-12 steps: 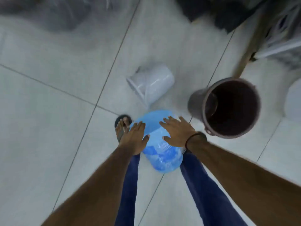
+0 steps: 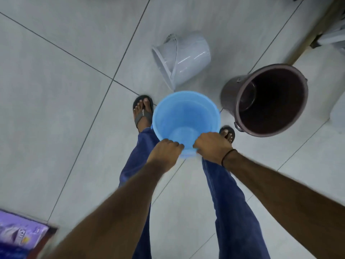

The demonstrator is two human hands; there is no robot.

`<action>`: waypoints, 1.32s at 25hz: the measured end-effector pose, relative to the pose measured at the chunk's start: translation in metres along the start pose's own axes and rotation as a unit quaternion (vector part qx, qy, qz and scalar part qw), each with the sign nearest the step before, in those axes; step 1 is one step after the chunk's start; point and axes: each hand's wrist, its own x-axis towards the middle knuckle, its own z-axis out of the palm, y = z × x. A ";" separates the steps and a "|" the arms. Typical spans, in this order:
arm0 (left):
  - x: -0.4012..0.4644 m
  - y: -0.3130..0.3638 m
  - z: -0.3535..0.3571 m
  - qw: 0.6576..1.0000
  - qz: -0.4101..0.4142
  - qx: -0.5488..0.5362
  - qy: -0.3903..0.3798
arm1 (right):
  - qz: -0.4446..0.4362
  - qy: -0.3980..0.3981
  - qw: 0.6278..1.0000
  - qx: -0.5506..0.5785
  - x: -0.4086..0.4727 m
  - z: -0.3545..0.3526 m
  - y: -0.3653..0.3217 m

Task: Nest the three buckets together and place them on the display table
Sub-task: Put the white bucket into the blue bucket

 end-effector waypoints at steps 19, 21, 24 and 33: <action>0.030 0.077 0.069 0.994 -0.082 -0.068 -0.031 | 0.031 0.005 0.999 -0.033 -0.037 0.091 0.033; 0.033 0.073 0.035 0.988 -0.096 -0.119 0.008 | 0.023 0.041 0.998 -0.049 -0.040 0.048 0.036; 0.040 0.059 -0.018 0.969 -0.121 -0.196 0.086 | 0.002 0.091 0.989 -0.121 -0.026 -0.026 0.040; 0.130 -0.047 -0.062 0.681 -0.359 -0.568 0.291 | -0.108 0.151 0.940 -0.287 0.163 -0.165 0.042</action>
